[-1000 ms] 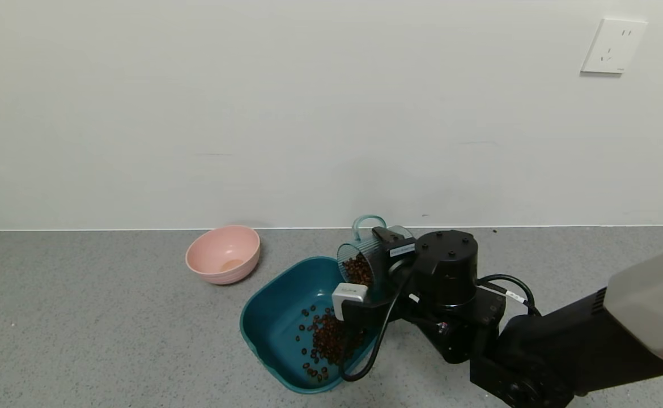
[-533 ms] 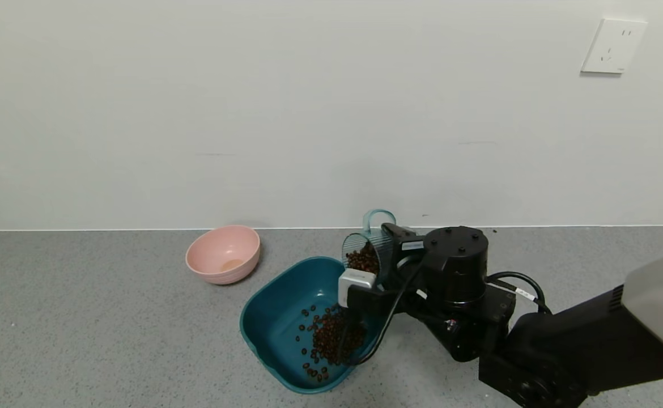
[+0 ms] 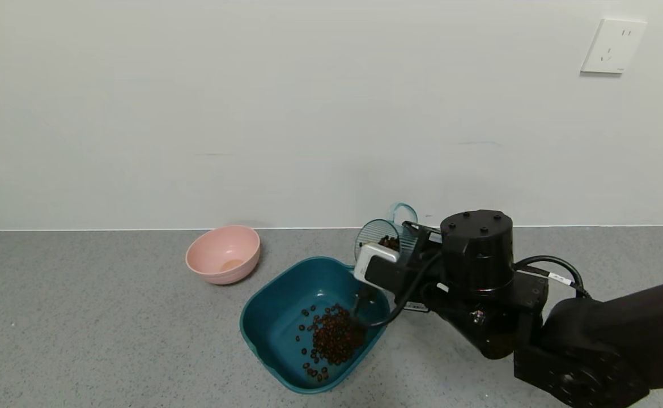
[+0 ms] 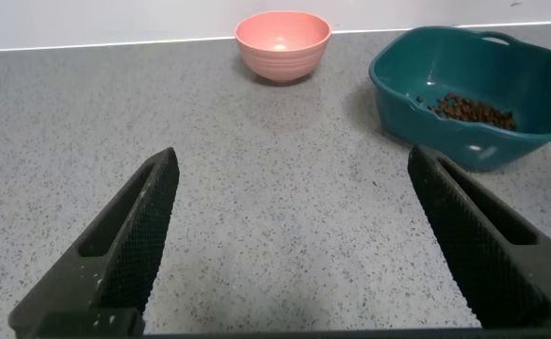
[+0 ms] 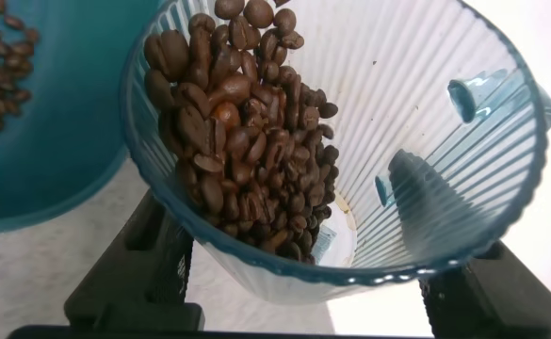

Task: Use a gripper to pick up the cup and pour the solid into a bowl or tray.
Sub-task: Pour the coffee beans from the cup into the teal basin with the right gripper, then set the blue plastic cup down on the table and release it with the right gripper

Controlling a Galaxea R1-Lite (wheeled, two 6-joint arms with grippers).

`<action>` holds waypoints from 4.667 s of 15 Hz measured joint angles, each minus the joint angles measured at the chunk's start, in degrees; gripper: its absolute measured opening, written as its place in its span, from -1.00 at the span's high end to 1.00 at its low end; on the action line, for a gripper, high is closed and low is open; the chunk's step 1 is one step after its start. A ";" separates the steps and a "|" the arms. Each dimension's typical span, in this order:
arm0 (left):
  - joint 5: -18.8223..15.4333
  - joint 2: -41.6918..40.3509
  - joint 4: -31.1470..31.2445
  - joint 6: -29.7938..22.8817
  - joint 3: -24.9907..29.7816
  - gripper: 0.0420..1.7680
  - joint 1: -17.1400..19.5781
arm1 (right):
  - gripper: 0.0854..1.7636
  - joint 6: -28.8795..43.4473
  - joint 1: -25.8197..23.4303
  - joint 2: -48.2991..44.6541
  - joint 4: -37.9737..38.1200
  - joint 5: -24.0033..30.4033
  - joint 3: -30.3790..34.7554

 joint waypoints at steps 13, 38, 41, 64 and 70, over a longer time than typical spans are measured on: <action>0.02 0.00 0.02 0.00 0.00 -0.98 0.00 | -0.50 37.22 -2.97 -6.25 8.02 1.16 3.18; 0.02 0.00 0.02 0.00 0.00 -0.98 0.00 | -0.50 63.20 -9.84 -1.93 -15.04 -3.50 12.74; 0.02 0.00 0.00 0.00 0.00 -0.98 0.00 | -0.50 63.17 -11.69 2.89 -17.49 -2.34 9.22; 0.02 0.00 0.02 0.00 0.00 -0.98 0.00 | -0.61 57.73 -15.04 26.08 -31.11 6.89 -1.45; 0.02 0.00 0.02 0.00 0.00 -0.98 0.00 | -0.79 57.47 -15.07 25.49 -30.73 7.50 -1.18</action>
